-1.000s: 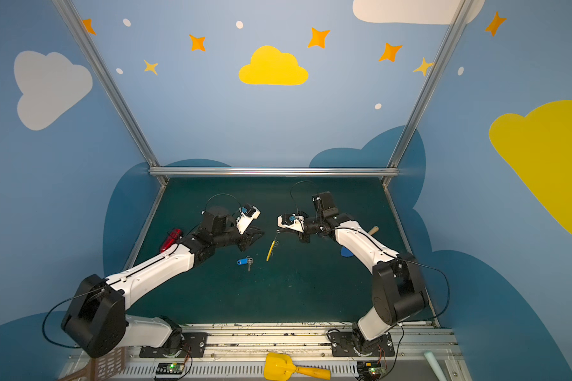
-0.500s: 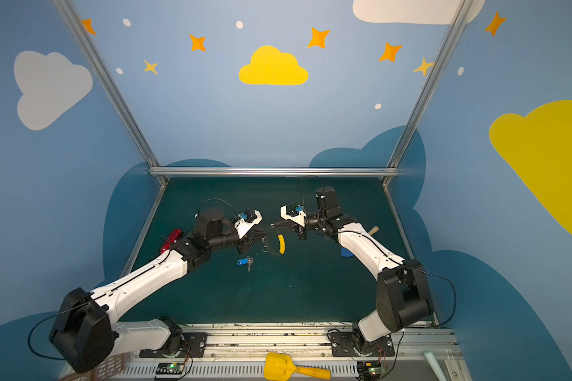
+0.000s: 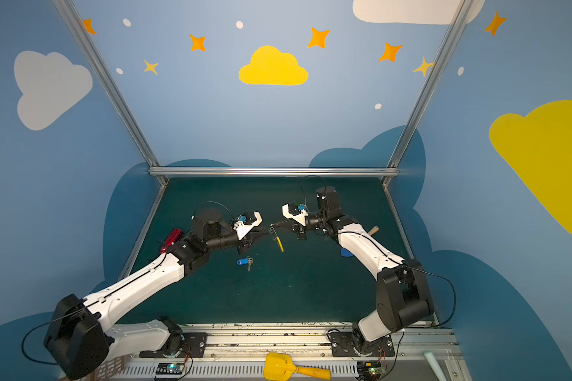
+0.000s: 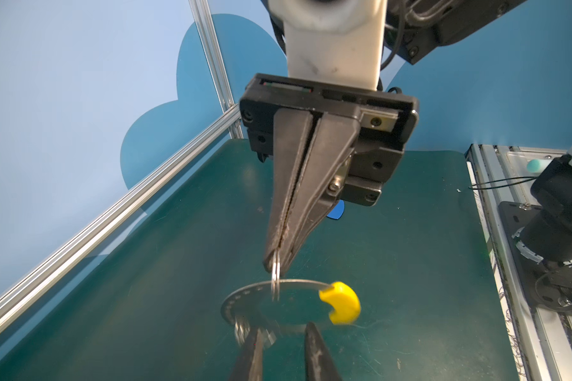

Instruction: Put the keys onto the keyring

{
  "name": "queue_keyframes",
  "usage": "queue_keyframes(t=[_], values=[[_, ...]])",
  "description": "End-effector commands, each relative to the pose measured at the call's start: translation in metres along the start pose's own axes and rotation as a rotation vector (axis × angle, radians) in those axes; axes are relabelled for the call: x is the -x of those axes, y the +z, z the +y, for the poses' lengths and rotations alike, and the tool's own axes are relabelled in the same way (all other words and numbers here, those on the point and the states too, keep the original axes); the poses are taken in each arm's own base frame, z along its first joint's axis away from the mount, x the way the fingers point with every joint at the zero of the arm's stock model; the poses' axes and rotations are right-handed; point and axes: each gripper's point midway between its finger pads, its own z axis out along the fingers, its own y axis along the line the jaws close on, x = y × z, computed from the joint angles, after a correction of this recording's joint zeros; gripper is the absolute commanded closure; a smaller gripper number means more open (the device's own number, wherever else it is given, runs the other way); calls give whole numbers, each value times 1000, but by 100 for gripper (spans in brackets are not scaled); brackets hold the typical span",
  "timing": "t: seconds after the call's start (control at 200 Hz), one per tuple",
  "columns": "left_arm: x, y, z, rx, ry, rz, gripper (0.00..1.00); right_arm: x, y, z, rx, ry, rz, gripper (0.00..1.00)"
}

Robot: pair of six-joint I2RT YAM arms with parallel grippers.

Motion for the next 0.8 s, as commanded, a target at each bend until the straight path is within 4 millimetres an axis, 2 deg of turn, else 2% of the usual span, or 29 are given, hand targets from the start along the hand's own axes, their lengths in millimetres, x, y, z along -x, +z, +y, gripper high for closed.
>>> queue_keyframes(t=[0.0,0.561,0.766,0.796], values=[[11,0,1,-2,35,-22,77,10,-1,4,17,-16,-30,100],[34,9,-1,5,65,-76,81,9,1,8,47,6,-46,100],[33,16,-6,-3,74,-68,83,9,1,9,58,11,-54,100],[34,16,-6,-3,74,-66,86,9,1,9,60,11,-55,100]])
